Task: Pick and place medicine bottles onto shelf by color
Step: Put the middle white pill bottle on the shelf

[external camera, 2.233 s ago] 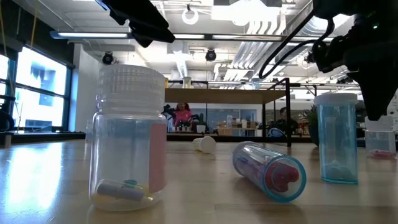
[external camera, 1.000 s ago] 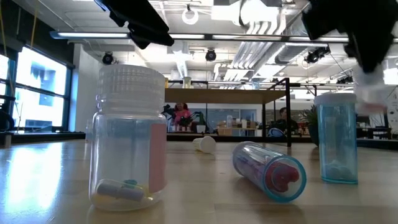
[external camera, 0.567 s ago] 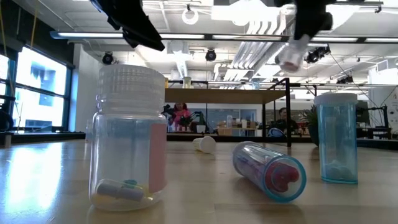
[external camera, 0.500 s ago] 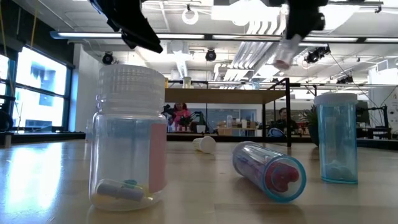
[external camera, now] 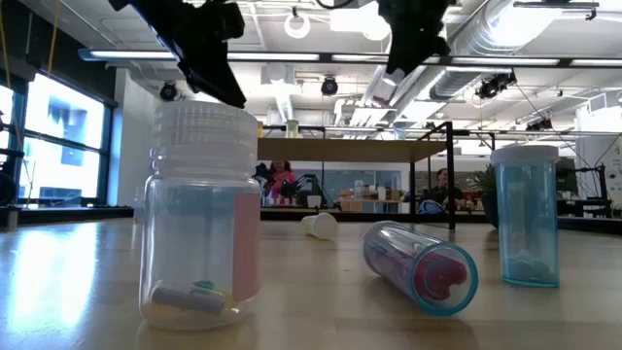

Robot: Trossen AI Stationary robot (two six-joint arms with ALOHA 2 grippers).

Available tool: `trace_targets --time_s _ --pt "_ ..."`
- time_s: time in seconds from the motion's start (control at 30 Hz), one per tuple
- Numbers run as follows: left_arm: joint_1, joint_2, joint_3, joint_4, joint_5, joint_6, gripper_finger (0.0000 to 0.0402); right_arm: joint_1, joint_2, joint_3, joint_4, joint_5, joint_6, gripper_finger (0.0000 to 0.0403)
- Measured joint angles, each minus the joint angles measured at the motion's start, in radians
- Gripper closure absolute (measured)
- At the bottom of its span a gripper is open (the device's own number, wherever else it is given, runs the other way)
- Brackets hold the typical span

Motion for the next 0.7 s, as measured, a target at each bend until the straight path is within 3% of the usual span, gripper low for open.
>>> trace_targets --time_s 0.43,0.7 --pt "0.044 0.000 0.000 -0.076 0.002 -0.026 0.0241 -0.148 0.362 0.468 -0.280 -0.013 -0.181 0.0283" --pt "0.032 0.000 0.000 -0.075 0.002 -0.027 0.0241 -0.156 0.520 0.643 -0.342 -0.014 -0.335 0.0283"
